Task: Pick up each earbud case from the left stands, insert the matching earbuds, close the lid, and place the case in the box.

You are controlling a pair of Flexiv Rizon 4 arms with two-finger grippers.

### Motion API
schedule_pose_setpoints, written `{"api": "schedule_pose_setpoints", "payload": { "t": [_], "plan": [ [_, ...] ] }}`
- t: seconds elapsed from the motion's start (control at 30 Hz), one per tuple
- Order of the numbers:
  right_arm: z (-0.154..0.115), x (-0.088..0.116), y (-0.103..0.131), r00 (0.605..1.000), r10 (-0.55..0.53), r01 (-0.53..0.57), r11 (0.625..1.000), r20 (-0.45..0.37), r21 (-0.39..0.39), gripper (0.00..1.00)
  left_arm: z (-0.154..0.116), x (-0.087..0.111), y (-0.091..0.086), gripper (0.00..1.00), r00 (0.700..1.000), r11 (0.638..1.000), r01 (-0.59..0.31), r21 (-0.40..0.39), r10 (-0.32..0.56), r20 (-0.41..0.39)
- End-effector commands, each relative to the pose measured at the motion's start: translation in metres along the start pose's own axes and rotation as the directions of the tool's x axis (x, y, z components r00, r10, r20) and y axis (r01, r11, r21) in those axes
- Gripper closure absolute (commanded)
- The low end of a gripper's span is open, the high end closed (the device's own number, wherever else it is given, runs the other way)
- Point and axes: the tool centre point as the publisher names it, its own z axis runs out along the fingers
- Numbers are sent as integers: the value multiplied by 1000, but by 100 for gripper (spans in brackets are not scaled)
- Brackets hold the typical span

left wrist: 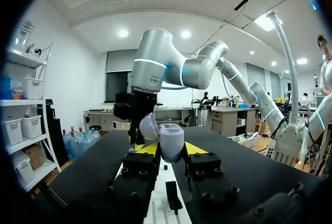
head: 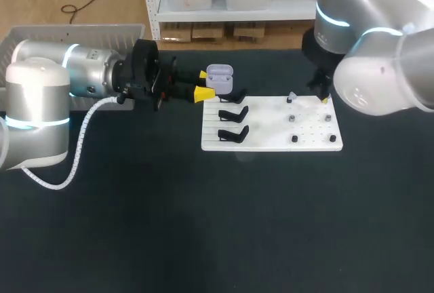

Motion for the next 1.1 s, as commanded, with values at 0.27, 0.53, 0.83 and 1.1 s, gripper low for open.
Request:
{"api": "schedule_pose_setpoints", "payload": {
  "t": [0.27, 0.53, 0.83, 1.1],
  "plan": [
    [7, -2, -3, 1000, -1, 1, 1000, -3, 7, 68, 0, 0, -2, 100, 1000, 1000, -3, -5, 3, 1],
    [11, -2, -2, 1000, 1, -1, 1000, -5, 7, 67, 0, 0, -2, 100, 1000, 1000, -3, -5, 3, 1],
    [16, -1, -3, 1000, 14, -14, 1000, -10, 7, 70, 0, 0, -2, 100, 1000, 1000, -3, -5, 3, 1],
    [18, -2, -3, 1000, 30, -30, 1000, -1, 2, 71, 0, 0, -2, 100, 1000, 1000, -3, -5, 3, 1]
  ]
}}
